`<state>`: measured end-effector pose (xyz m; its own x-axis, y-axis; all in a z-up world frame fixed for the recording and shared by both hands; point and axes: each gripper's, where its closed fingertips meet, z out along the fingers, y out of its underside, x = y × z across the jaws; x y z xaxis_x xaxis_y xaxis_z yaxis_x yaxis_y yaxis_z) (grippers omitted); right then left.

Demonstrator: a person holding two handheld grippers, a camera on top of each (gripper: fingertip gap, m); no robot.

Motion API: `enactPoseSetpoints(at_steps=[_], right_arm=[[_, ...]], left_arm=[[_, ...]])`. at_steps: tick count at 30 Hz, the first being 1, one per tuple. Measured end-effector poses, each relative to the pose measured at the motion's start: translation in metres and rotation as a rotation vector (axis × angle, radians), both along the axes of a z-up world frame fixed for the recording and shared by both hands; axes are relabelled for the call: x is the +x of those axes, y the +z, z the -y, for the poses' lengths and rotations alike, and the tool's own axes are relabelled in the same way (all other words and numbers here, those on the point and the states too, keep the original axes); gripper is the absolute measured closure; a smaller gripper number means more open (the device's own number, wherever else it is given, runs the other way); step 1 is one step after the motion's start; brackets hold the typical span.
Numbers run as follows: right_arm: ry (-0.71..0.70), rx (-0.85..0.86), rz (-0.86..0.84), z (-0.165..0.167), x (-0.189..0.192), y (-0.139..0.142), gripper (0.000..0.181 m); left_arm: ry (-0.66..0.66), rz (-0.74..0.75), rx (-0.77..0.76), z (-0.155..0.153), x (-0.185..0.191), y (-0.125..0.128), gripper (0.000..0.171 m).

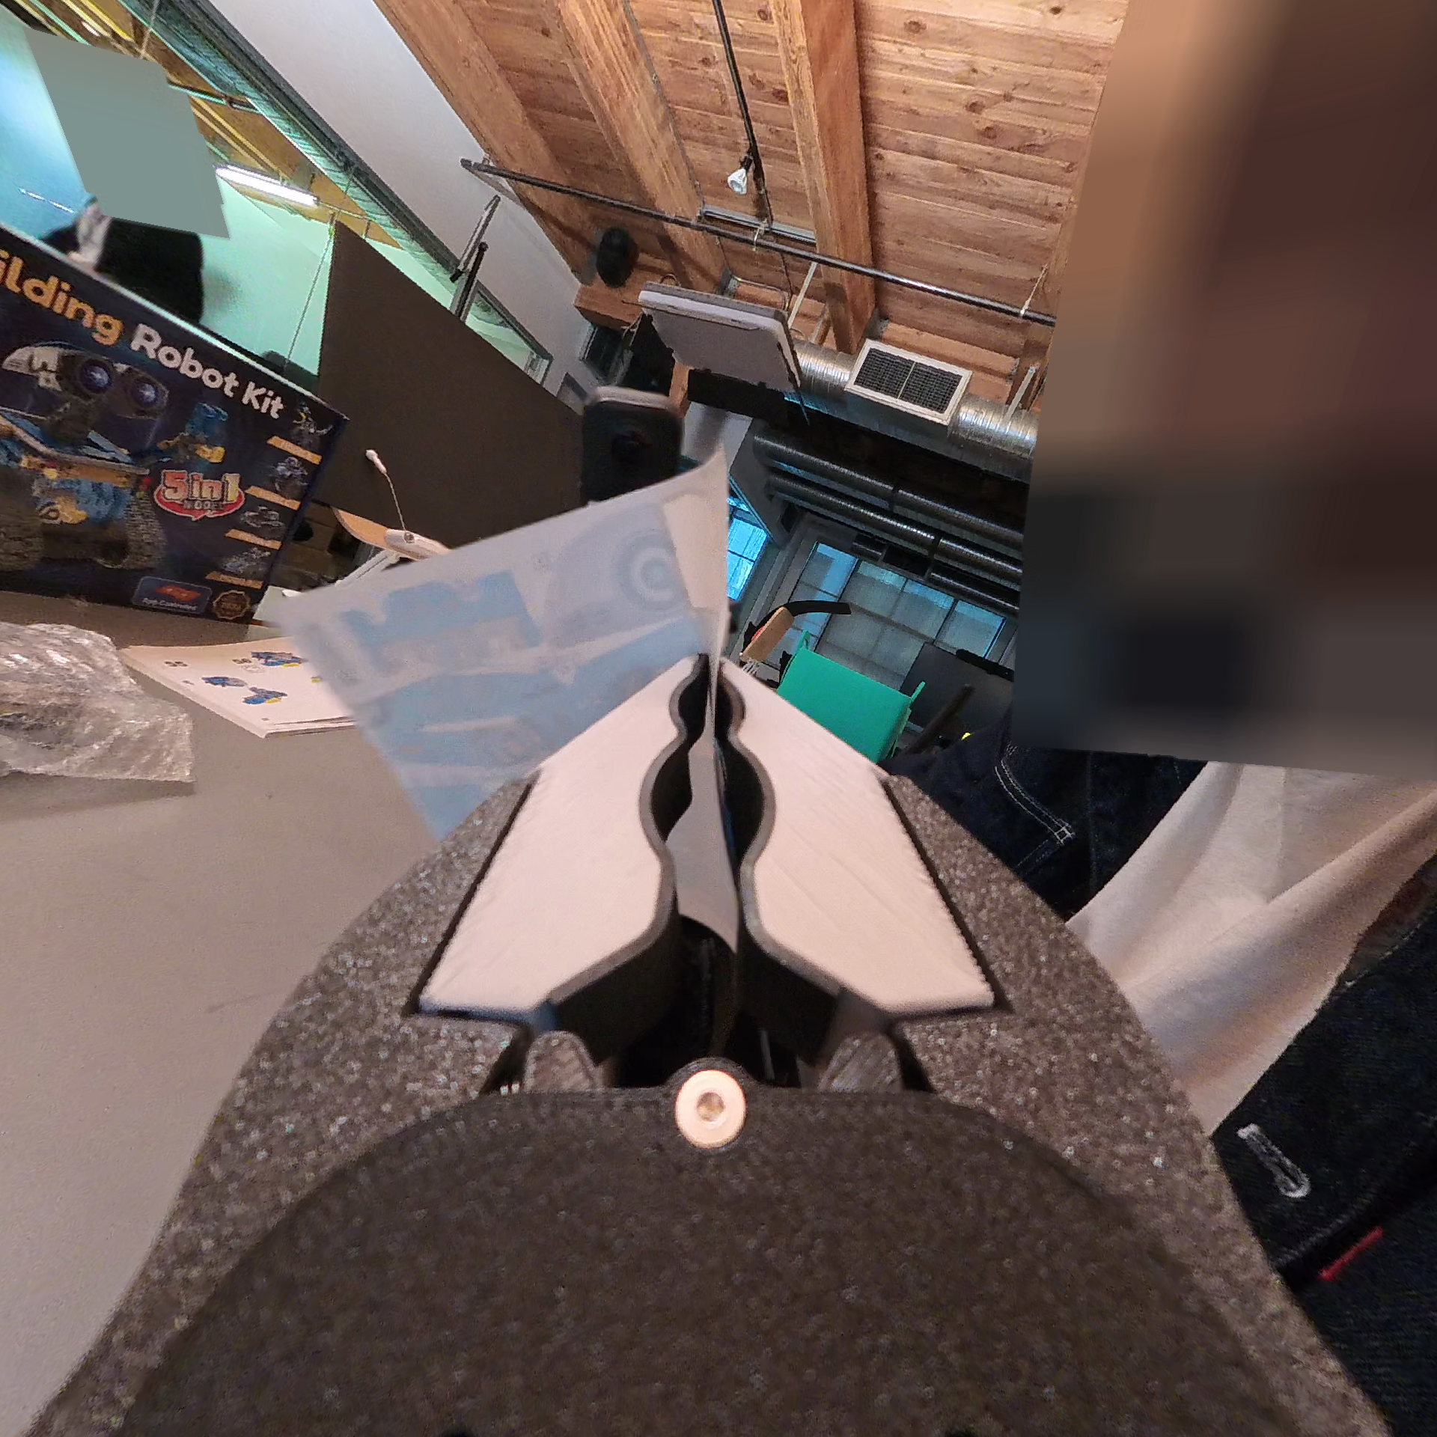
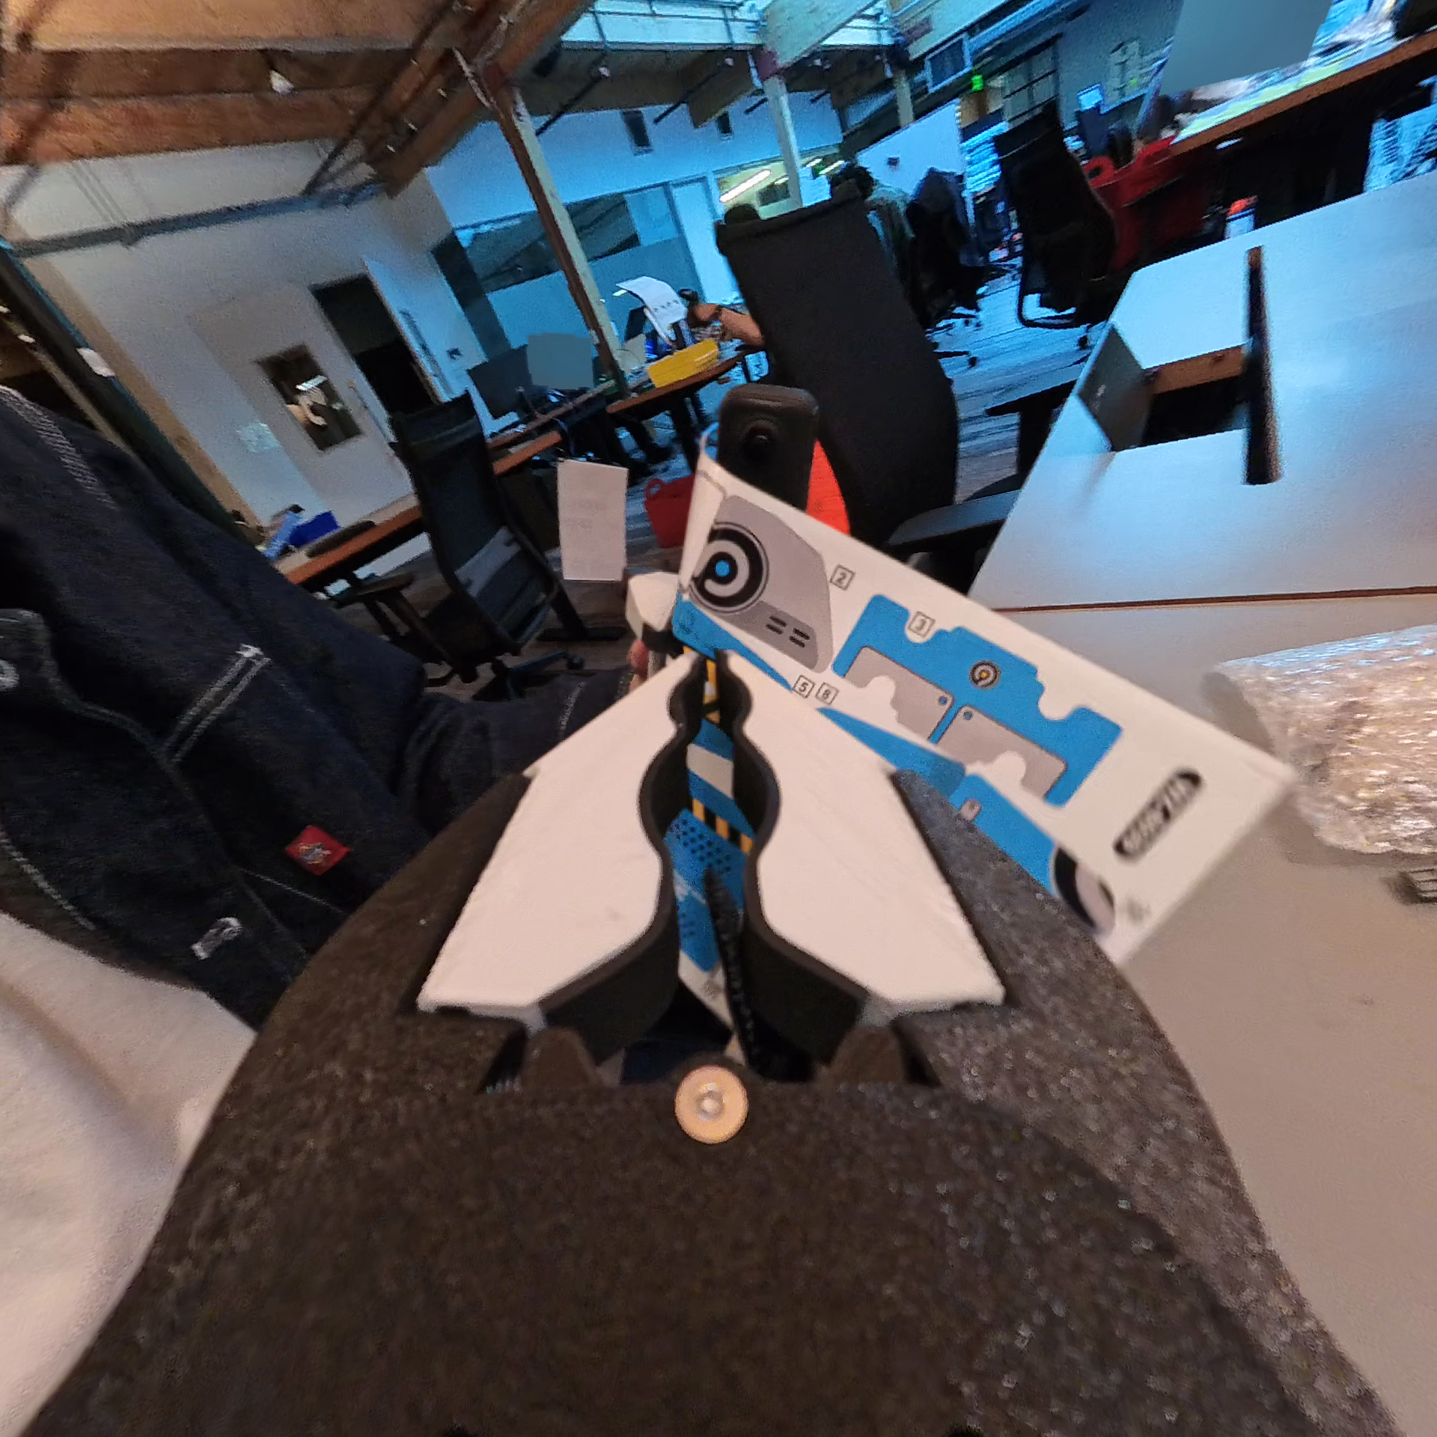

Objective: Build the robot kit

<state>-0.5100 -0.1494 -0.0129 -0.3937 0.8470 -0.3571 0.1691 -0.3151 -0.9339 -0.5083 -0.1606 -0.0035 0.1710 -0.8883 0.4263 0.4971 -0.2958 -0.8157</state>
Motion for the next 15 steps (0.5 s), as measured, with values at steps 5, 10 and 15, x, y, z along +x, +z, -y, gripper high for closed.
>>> enactPoseSetpoints(at_steps=[5, 10, 15], right_arm=[[-0.010, 0.095, 0.018, 0.012, -0.005, -0.003, 0.155], [-0.010, 0.068, 0.074, 0.005, -0.006, -0.018, 0.150], [0.035, -0.046, 0.065, -0.004, 0.000, -0.019, 0.147]], left_arm=[[0.012, -0.012, -0.014, -0.004, 0.000, -0.004, 0.171], [0.127, -0.123, -0.046, -0.022, 0.003, -0.020, 0.171], [0.256, -0.228, -0.053, -0.034, 0.009, -0.026, 0.171]])
